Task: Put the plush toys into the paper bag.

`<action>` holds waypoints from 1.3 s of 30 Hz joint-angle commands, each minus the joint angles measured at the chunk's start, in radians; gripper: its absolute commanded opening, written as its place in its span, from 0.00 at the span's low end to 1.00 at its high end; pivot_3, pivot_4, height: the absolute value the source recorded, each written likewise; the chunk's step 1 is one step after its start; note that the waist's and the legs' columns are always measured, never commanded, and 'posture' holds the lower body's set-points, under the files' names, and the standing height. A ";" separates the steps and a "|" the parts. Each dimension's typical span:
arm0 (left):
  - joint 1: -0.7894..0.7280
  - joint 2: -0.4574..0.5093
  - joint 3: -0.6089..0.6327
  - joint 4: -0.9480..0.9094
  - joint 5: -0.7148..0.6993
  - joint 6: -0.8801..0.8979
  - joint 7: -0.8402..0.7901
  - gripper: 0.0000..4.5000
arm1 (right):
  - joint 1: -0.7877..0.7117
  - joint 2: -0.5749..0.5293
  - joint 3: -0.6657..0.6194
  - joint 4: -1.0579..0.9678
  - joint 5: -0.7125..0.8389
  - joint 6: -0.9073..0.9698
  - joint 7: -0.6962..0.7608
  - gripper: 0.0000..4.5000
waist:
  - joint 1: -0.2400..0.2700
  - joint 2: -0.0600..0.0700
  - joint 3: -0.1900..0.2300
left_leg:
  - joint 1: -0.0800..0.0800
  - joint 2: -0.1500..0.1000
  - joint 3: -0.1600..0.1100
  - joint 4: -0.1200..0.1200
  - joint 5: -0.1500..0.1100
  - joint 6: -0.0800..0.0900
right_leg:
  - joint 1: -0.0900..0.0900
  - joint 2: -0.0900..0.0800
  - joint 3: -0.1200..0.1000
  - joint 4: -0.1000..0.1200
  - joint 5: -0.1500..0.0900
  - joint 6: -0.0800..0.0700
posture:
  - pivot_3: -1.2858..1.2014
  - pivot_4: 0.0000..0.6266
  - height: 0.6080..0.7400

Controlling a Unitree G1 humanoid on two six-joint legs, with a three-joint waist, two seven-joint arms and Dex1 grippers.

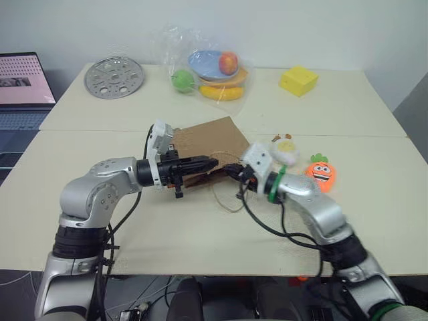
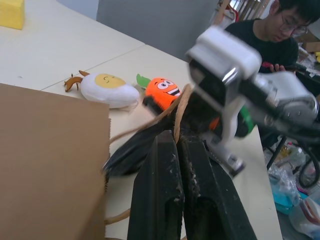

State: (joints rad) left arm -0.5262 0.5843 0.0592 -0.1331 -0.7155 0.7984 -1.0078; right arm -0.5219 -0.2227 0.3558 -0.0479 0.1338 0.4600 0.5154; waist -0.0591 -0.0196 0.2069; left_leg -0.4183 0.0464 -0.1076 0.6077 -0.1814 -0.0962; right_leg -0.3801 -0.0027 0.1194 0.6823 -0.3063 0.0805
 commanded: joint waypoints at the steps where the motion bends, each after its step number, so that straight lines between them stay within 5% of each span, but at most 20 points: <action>1: -0.018 -0.017 0.044 -0.023 -0.038 -0.003 0.033 0.00 | -0.016 0.060 0.010 0.094 -0.066 -0.098 -0.068 0.01 | 0.001 0.000 0.000 | 0.000 0.000 0.000 0.000 0.000 0.000 | 0.000 0.000 0.000 0.000 0.000 0.000 | 0.52 0.24 1.00; 8: -0.036 -0.041 0.091 -0.026 -0.095 0.035 0.100 0.00 | -0.031 0.146 -0.001 0.249 -0.163 -0.208 -0.178 0.01 | 0.000 0.000 0.000 | 0.000 0.000 0.000 0.000 0.000 0.000 | 0.000 0.000 0.000 0.000 0.000 0.000 | 0.52 0.24 1.00; 17: -0.114 -0.062 0.192 0.026 -0.173 0.057 0.209 0.00 | -0.013 0.224 -0.077 0.310 -0.123 -0.095 -0.192 0.01 | -0.001 0.000 0.000 | 0.000 0.000 -0.001 0.000 0.000 0.000 | 0.000 0.000 -0.001 0.000 0.000 0.000 | 0.52 0.24 1.00; 29: -0.285 -0.013 0.255 0.018 -0.184 0.003 0.220 0.00 | -0.016 0.255 -0.100 0.304 -0.137 -0.032 -0.191 0.01 | -0.004 0.000 0.000 | 0.001 0.000 -0.001 0.000 0.000 0.000 | 0.001 0.000 -0.001 0.000 0.000 0.000 | 0.52 0.24 1.00; 39: -0.248 -0.010 0.243 0.004 -0.165 -0.049 0.227 0.00 | -0.026 0.276 -0.117 0.305 -0.130 -0.026 -0.197 0.01 | -0.010 0.000 0.000 | 0.001 0.000 -0.001 -0.001 0.000 0.000 | 0.001 0.000 -0.001 0.000 0.000 0.000 | 0.52 0.24 1.00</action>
State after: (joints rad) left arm -0.7811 0.5649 0.2848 -0.0877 -0.8785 0.7792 -0.7726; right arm -0.5419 0.0436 0.2477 0.2459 -0.0069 0.4225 0.3241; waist -0.0686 -0.0198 0.2068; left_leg -0.4175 0.0464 -0.1085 0.6070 -0.1814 -0.0964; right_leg -0.3796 -0.0027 0.1183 0.6827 -0.3061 0.0808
